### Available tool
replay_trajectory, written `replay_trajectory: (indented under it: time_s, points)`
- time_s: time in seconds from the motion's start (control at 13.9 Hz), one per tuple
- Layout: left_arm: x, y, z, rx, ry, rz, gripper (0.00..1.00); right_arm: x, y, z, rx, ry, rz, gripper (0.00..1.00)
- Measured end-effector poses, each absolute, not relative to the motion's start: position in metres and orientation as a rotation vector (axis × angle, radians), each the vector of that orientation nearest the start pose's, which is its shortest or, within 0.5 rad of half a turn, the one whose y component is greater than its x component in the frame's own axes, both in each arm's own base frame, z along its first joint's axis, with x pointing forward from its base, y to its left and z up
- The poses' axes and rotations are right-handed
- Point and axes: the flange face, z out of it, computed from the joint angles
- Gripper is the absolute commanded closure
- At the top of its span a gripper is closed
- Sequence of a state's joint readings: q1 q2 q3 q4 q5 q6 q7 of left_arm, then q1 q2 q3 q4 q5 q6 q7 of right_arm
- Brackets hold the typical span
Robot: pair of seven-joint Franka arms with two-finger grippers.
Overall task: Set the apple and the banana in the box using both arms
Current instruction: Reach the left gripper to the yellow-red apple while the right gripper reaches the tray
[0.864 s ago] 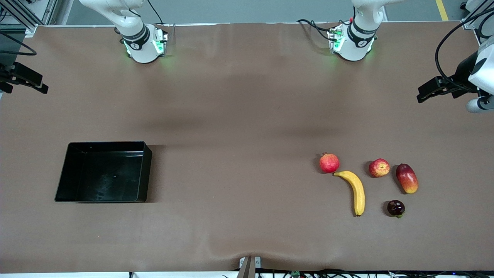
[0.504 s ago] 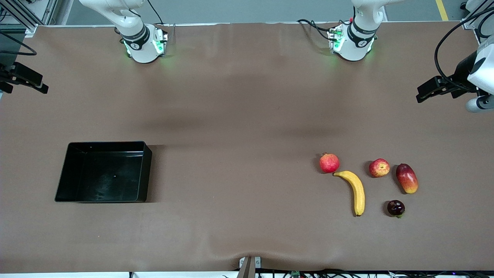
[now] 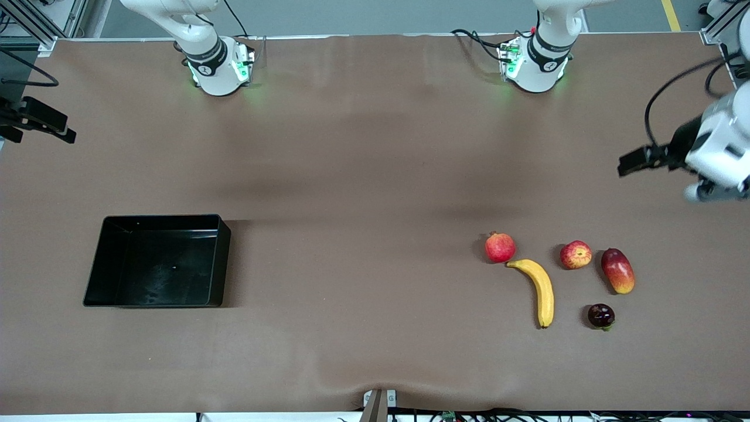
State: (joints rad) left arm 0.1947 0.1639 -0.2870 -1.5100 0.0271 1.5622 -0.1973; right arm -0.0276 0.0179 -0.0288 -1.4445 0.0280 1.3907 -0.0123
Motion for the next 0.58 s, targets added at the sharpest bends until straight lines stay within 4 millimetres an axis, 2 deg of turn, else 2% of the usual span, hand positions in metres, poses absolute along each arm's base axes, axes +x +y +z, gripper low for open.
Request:
replay_trajectory:
  time_s: [0.29, 0.58]
  points:
    - [0.639, -0.033, 0.496, -3.132, -0.155, 0.111, 0.00, 0.550, -0.033, 0.633, -3.110, 0.081, 0.080, 0.00]
    - [0.663, -0.044, 0.431, -3.149, -0.123, 0.147, 0.00, 0.560, -0.045, 0.599, -3.114, 0.114, 0.036, 0.00]
